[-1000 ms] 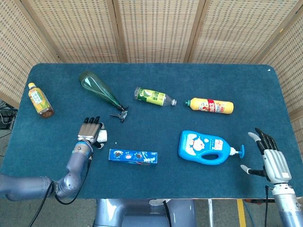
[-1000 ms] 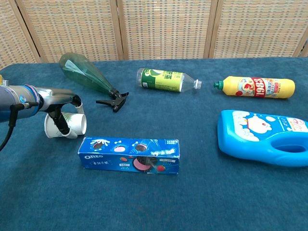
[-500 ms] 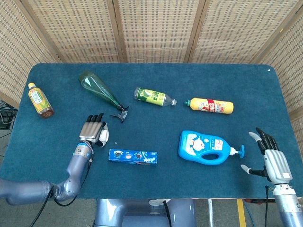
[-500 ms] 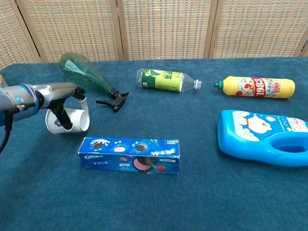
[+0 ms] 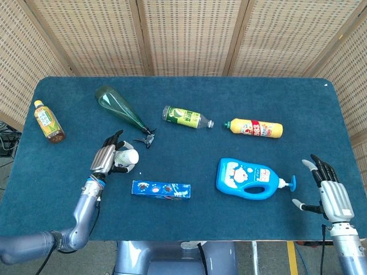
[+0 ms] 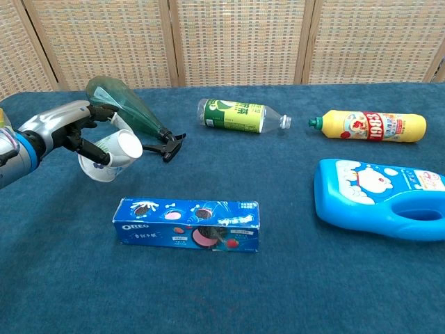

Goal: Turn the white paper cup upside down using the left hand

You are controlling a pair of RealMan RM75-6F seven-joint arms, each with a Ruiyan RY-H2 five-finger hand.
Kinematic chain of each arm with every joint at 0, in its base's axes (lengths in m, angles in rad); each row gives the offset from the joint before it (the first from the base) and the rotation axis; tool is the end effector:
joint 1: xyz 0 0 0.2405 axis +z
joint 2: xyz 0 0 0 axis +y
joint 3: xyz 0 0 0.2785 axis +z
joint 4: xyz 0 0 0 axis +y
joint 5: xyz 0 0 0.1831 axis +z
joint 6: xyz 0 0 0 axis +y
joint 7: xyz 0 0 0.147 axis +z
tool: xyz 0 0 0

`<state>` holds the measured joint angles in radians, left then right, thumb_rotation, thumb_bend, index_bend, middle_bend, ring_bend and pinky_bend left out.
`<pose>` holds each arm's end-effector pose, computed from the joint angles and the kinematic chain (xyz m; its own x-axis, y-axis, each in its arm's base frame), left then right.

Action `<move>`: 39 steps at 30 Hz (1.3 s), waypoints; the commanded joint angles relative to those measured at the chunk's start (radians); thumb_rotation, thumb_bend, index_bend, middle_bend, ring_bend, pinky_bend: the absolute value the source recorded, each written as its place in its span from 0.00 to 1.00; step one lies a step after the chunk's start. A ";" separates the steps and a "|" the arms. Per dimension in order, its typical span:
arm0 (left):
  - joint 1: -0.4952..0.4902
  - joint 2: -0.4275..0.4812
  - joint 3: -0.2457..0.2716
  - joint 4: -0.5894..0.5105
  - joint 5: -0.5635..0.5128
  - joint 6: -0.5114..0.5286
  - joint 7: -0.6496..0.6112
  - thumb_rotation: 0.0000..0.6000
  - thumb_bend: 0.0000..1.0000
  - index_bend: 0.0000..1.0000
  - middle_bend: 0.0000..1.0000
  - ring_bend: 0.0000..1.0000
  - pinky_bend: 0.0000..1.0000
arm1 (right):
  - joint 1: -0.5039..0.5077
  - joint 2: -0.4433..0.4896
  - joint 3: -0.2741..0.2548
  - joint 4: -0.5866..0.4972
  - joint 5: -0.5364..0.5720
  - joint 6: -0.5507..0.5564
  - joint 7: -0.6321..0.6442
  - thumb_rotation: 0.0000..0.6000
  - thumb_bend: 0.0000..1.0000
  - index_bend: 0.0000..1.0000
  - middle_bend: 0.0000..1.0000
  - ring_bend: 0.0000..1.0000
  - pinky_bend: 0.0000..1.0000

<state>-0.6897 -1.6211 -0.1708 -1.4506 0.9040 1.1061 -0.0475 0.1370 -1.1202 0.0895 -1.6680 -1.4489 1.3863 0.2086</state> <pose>-0.2009 0.3499 0.0048 -0.0931 0.2850 0.9540 0.9953 0.0007 0.0969 -0.3087 -0.2058 0.1831 0.1321 -0.0512 0.9899 -0.9912 -0.0059 0.1319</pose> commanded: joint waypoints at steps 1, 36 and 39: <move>0.067 -0.021 -0.001 0.104 0.118 -0.049 -0.175 1.00 0.26 0.44 0.00 0.00 0.03 | 0.001 -0.004 -0.003 0.001 -0.003 -0.001 -0.008 1.00 0.09 0.00 0.00 0.00 0.00; 0.185 -0.068 0.062 0.382 0.422 -0.083 -0.622 0.98 0.21 0.30 0.00 0.00 0.01 | 0.004 -0.016 -0.012 -0.002 -0.017 -0.002 -0.030 1.00 0.09 0.00 0.00 0.00 0.00; 0.193 -0.053 0.068 0.379 0.429 -0.082 -0.604 0.92 0.21 0.22 0.00 0.00 0.00 | 0.003 -0.016 -0.011 -0.002 -0.018 0.001 -0.028 1.00 0.09 0.00 0.00 0.00 0.00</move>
<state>-0.4996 -1.6788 -0.1063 -1.0702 1.3300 1.0238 -0.6567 0.1397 -1.1363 0.0779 -1.6703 -1.4668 1.3874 0.1804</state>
